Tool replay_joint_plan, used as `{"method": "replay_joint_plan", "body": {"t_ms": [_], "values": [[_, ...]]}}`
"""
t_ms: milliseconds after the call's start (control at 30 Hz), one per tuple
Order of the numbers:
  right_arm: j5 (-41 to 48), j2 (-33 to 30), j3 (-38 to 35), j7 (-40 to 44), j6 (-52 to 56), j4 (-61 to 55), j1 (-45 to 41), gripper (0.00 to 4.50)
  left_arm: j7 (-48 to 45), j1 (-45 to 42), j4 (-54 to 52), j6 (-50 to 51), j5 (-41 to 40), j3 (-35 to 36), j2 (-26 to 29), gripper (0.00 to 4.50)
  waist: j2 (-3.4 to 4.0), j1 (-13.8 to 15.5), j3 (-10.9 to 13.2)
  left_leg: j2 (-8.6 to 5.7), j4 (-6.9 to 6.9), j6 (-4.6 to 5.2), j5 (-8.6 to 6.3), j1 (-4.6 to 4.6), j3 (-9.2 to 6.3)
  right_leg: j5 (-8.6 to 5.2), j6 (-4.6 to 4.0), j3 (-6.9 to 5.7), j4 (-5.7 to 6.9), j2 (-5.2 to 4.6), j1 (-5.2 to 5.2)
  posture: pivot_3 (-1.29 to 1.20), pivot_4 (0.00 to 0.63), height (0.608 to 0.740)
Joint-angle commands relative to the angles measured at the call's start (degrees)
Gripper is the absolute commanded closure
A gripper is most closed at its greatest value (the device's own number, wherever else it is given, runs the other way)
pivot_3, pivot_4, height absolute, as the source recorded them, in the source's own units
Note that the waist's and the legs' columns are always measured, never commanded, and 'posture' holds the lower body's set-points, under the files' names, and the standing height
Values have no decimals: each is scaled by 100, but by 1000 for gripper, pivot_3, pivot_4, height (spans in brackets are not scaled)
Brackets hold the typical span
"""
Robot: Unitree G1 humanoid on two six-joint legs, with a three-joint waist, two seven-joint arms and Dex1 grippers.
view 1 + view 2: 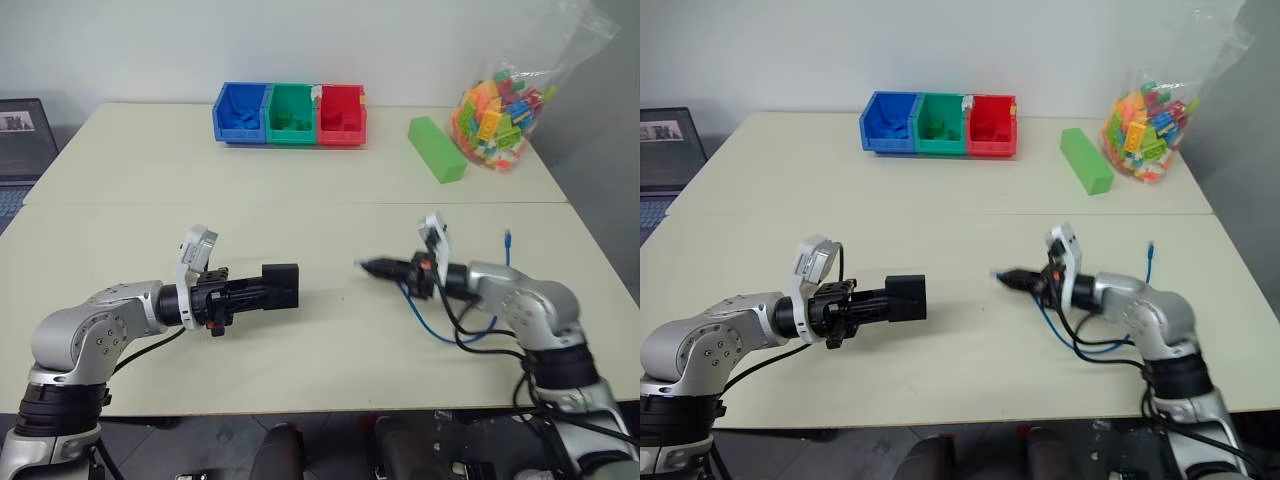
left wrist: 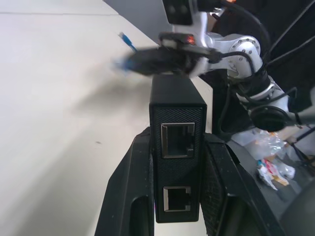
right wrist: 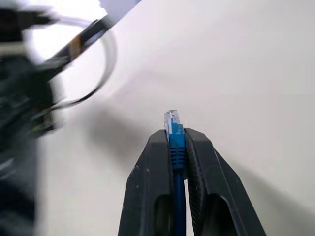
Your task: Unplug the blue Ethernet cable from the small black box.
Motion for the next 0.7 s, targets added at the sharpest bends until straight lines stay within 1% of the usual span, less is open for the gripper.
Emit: {"method": "replay_joint_plan", "body": {"t_ms": [33,133,200,267,300,333,400,467,500,533,633,667,700], "values": [[-1156,459,136,-629,-1728,1553,-769,4421,194,39,-215,-47,-58,144,-87,3703,0,-4,0,0,0,0,0,-1,1,4,-7,-1,0,0,-1,0,150,740],[-1666,717,182,-785,-2462,2771,-1252,4421,300,24,-239,-57,-52,132,-143,3703,0,4,0,-1,-1,-1,0,-3,9,8,-14,3,-1,-3,-2,0,150,740],[-1897,799,204,-803,-2664,3438,-1497,4421,393,27,-282,-87,-37,131,-178,3703,0,19,0,-1,-1,-2,0,-6,14,8,-15,5,-3,-6,-4,0,150,740],[-2037,815,171,-756,-2850,3837,-1632,3720,513,50,-345,-115,-37,161,-230,3703,0,35,0,-4,-1,-3,0,-11,16,9,-16,4,-6,-14,-5,0,150,740],[-2062,809,140,-704,-2904,3914,-1656,3596,586,70,-380,-144,-23,183,-257,3703,0,37,0,-5,1,-3,0,-16,15,9,-16,4,-7,-16,-5,0,150,740],[-2072,792,105,-648,-2934,3912,-1657,3328,655,90,-408,-159,-34,212,-288,3703,0,39,0,-7,0,-3,0,-17,16,9,-16,4,-9,-19,-6,0,150,740],[-2028,755,38,-504,-2880,3753,-1607,2792,803,126,-443,-192,-30,273,-357,3703,0,34,0,-9,0,-3,0,-19,17,9,-16,5,-9,-23,-6,0,150,740],[-1961,644,39,-247,-2730,3260,-1429,2387,1002,150,-461,-267,13,342,-449,3703,1,24,0,-8,0,-4,0,-17,17,9,-16,5,-8,-23,-6,0,150,740],[-1958,589,66,-137,-2674,3035,-1349,2079,1080,151,-453,-330,63,361,-488,3703,1,26,1,-7,0,-3,0,-16,15,9,-16,4,-5,-22,-6,0,150,740],[-1887,466,116,81,-2498,2564,-1207,1980,1277,90,-375,-467,187,404,-578,3703,1,24,1,-5,1,-3,0,-17,10,9,-16,3,-4,-21,-6,0,150,740],[-1695,183,258,669,-2147,1473,-872,1241,1649,-48,-188,-803,524,433,-721,3703,2,54,1,-3,2,-3,0,-17,-5,8,-15,2,-3,-17,-3,0,150,740],[-1576,24,351,968,-1983,948,-726,1046,1869,-147,-12,-1193,902,382,-792,3703,2,54,1,-3,3,-3,0,-18,-7,8,-15,3,-3,-15,-3,0,150,740],[-1497,-86,407,1171,-1846,569,-621,1046,2026,-219,117,-1479,1179,344,-847,3703,3,67,2,-4,3,-3,0,-17,-7,9,-15,1,-2,-15,-3,0,150,740]]}}
